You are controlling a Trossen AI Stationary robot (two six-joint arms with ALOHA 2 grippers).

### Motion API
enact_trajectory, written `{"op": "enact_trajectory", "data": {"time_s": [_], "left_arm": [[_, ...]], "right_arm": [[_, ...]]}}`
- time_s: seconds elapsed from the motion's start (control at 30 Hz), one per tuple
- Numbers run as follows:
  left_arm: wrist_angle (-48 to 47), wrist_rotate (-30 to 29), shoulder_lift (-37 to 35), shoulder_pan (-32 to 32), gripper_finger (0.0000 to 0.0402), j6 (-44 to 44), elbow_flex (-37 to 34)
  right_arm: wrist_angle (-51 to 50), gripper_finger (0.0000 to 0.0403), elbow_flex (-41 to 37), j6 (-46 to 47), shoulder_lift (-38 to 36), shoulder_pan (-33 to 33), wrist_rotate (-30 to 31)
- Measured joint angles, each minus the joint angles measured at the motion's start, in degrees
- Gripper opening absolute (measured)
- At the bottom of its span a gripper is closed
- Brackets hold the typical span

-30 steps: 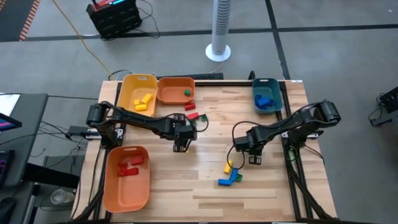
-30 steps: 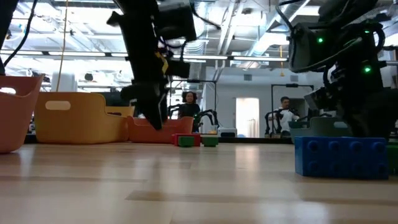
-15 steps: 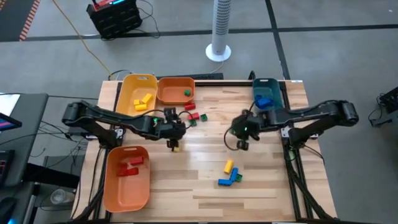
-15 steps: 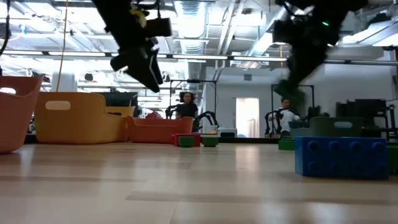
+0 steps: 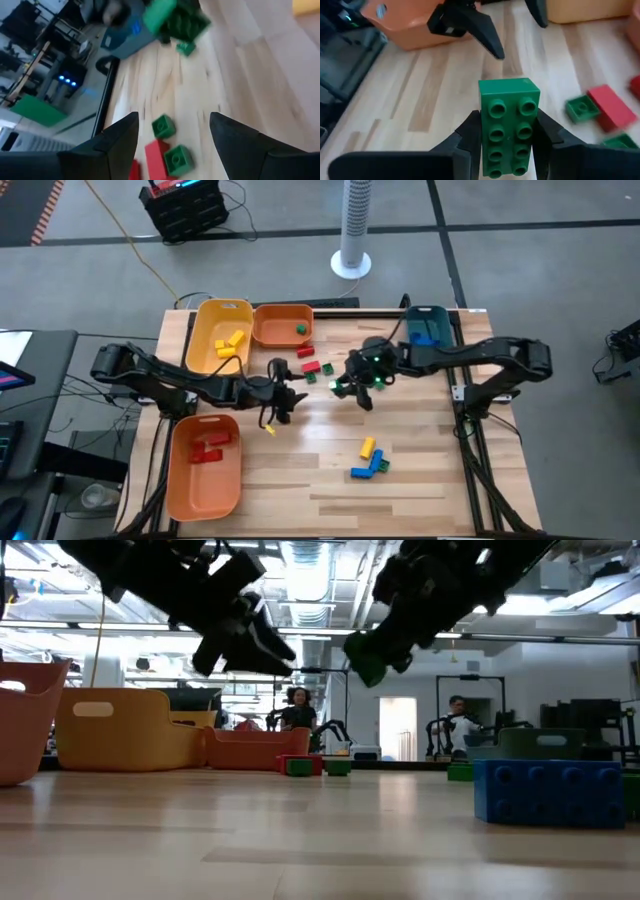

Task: Sort blocks
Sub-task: Put the green game piece into the top orange bin

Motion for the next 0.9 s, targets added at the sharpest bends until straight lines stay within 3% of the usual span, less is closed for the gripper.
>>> {"op": "enact_trajectory", "data": {"time_s": [0.23, 0.5, 0.67, 0.9], "left_arm": [[0.13, 0.5, -0.02, -0.11, 0.024, 2.31, 2.88], [0.56, 7.46, 1.04, -0.17, 0.0244, 0.17, 6.6], [-1.39, 13.42, 1.06, -0.51, 0.0247, 2.67, 8.38], [-4.77, 18.48, 1.38, -0.5, 0.0247, 5.11, 8.36]], "right_arm": [[7.57, 0.0117, 0.09, 3.04, 3.76, 0.96, -3.89], [2.07, 0.0117, 5.58, 2.76, 5.0, 1.81, -5.68], [-5.91, 0.0117, 10.29, 2.1, 8.83, 2.74, -5.77], [-9.16, 0.0122, 14.42, 1.25, 11.32, 3.55, -5.88]]}}
